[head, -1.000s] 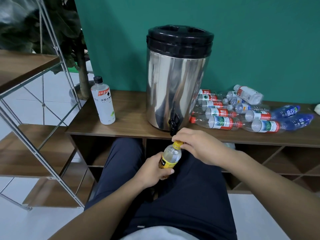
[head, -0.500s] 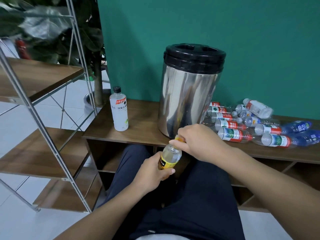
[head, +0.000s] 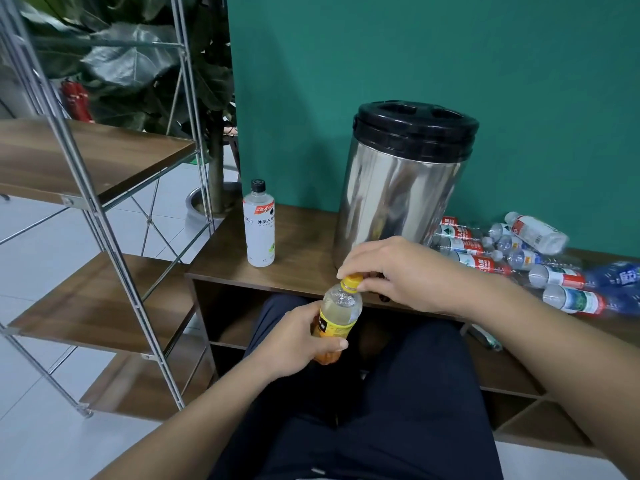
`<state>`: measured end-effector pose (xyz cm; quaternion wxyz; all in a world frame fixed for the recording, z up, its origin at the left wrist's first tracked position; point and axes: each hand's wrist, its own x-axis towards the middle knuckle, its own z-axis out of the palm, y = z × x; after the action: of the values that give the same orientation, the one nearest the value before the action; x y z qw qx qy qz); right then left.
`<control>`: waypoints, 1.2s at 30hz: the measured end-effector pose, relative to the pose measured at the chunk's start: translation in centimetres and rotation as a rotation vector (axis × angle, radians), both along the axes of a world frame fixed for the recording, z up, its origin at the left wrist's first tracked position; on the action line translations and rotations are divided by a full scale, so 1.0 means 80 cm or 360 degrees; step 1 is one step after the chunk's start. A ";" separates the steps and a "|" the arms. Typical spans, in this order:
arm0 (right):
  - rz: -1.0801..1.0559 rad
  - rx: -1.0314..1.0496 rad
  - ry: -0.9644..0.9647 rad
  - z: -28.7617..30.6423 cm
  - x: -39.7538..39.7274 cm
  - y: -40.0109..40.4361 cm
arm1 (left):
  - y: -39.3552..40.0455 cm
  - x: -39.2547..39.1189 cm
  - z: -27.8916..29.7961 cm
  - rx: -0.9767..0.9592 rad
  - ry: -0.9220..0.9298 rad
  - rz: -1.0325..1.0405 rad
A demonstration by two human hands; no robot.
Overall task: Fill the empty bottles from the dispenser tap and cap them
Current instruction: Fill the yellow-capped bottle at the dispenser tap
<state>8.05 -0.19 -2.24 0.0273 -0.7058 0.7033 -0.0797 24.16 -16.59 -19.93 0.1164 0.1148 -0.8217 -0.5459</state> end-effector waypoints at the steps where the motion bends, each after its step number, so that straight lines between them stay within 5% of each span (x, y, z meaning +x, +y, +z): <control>1: 0.0039 0.0009 0.0022 0.004 0.000 -0.001 | -0.005 0.001 0.003 0.0026 -0.0003 -0.0057; 11: 0.0117 -0.0001 0.0088 0.026 0.004 -0.015 | -0.045 0.008 0.026 0.0105 -0.0024 -0.0312; 19: -0.0091 0.0017 0.0086 0.029 0.000 -0.042 | -0.047 0.007 0.028 -0.0152 0.0023 0.0070; 26: -0.0420 -0.0039 0.0437 0.030 0.009 -0.073 | -0.046 0.001 0.032 -0.0212 0.0060 0.0330; 30: -0.0498 -0.0182 0.0322 0.024 0.004 -0.085 | -0.055 -0.005 0.040 -0.0157 0.0100 0.0359; 36: -0.0174 -0.0048 0.0031 0.030 -0.008 -0.101 | -0.081 -0.019 0.040 -0.0160 0.0151 0.0443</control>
<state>7.39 -8.24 0.13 0.0054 -0.6675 0.7398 -0.0848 22.61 -23.08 -16.72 0.2352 0.1958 -0.8178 -0.4873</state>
